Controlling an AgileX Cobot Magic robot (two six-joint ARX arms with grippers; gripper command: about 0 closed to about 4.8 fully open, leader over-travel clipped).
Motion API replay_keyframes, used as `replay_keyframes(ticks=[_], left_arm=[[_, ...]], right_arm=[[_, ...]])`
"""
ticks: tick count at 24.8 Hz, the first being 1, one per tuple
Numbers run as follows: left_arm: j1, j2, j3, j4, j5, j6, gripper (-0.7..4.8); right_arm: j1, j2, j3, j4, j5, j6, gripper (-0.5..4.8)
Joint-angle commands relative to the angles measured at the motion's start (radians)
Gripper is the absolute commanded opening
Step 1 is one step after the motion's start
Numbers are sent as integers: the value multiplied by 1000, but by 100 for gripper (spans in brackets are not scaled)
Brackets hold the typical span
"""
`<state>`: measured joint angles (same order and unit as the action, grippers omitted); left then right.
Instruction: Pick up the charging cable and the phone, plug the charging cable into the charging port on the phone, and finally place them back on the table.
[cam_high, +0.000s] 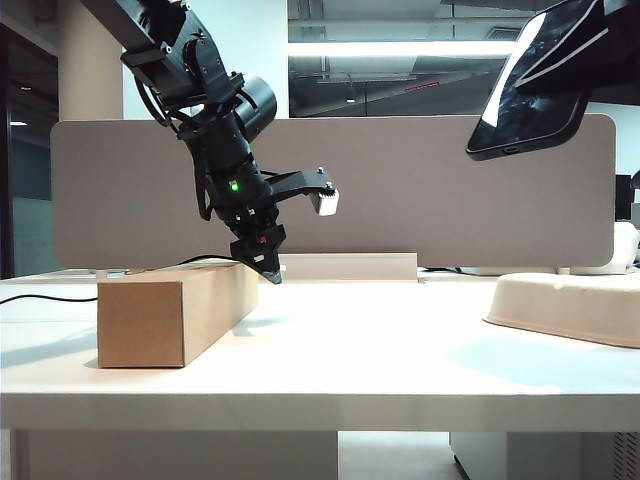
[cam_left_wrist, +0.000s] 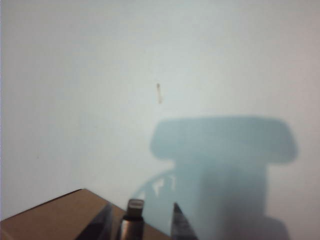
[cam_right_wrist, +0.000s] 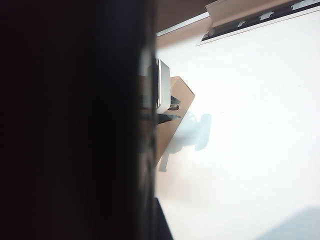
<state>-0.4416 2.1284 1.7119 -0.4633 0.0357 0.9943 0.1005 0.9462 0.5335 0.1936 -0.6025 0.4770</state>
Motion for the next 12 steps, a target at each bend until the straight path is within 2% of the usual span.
replay_keyframes(ticks=[1,2,4,5,12], left_arm=[[-2,-3,5,2,2,-3,146],[-2,-2,5,1,0,-3,138],[-2,-2,5,2,-24,-3,73],[-2,-2,5,2,-36,-3,63],[-1,-2,5,2,-40,-3,47]], right_arm=[[0,-5,9,35,-2,-7,-6],[0,-5,9,35,-2,-8,-6],[0,-5,9,35,-2,-8,-6],[0,-5,9,35,-2,-8,-6],[-1,-5,9,35,2,-10,-6]])
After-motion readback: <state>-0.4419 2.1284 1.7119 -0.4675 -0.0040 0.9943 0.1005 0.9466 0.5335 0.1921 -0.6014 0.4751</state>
